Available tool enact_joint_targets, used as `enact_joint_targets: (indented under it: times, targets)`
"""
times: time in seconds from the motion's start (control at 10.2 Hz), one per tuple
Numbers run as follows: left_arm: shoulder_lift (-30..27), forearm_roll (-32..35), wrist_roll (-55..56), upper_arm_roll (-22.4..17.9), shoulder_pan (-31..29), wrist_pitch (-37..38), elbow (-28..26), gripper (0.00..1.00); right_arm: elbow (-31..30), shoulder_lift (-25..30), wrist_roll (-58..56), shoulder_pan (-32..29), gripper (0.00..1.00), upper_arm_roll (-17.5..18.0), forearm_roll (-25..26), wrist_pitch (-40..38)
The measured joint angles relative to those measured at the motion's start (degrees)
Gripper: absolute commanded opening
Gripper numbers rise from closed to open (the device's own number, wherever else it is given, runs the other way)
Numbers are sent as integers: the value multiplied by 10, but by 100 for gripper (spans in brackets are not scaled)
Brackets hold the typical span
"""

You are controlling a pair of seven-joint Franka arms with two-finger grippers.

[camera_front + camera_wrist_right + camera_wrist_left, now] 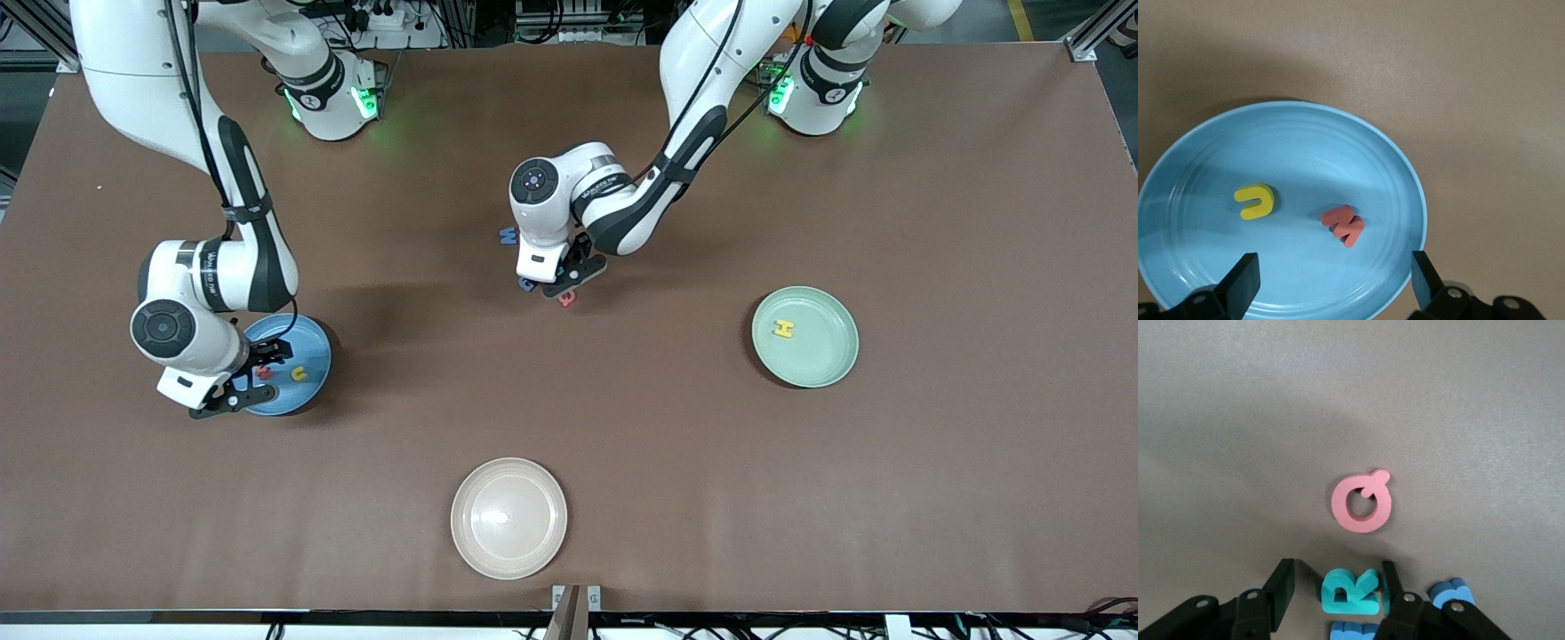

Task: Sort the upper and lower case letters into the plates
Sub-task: 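Carry the R with the left gripper while the right gripper returns to letters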

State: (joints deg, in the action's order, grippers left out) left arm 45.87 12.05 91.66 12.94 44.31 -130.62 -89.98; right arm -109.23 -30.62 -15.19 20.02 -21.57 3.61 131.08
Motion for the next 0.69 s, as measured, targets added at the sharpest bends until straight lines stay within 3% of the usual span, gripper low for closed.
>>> enact_joint_targets:
  times: [0.69]
  targets:
    - [8,1,0,0,0,0,15,54,6,4,12,16,100,2,-1,-24]
